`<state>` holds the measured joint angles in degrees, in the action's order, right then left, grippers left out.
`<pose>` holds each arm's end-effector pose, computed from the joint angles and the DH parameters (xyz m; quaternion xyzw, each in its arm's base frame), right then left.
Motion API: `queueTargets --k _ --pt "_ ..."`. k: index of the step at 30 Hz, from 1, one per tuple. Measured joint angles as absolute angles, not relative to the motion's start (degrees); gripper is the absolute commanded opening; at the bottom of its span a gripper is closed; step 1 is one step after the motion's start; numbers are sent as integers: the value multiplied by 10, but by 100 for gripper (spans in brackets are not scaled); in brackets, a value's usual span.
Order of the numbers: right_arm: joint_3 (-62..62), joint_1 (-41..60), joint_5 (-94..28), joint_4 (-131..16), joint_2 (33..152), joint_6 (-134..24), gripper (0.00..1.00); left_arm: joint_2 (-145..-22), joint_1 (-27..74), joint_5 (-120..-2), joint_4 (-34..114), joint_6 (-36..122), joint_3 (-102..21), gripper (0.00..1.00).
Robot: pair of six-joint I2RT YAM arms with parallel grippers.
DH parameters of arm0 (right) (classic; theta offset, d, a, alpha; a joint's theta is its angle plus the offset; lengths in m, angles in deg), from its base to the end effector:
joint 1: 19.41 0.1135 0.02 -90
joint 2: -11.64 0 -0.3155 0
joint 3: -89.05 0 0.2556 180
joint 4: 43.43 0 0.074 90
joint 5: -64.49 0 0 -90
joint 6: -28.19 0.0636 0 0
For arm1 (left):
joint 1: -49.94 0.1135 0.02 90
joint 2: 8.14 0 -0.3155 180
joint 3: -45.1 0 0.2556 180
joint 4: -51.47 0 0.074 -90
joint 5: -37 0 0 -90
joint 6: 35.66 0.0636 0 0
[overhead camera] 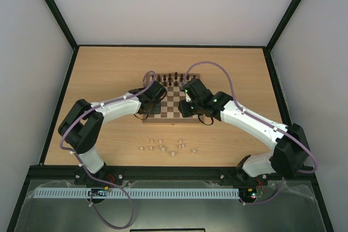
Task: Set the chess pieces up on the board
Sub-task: Place the chess piece on the chessboard.
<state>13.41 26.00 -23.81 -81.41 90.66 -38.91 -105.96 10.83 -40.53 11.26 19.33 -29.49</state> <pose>0.2248 0.2254 0.3172 -0.1718 0.8948 0.2200 0.3484 0.2870 -0.2156 0.2035 0.0097 0.9678 -0.0533 0.2459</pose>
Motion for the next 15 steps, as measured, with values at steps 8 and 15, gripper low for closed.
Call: queueTargets --k 8,15 --pt "134 260 -239 -814 907 -389 28 -1060 113 -406 119 196 -293 23" --pt "134 260 -240 -814 907 -389 28 -1060 115 -405 119 197 -293 29"
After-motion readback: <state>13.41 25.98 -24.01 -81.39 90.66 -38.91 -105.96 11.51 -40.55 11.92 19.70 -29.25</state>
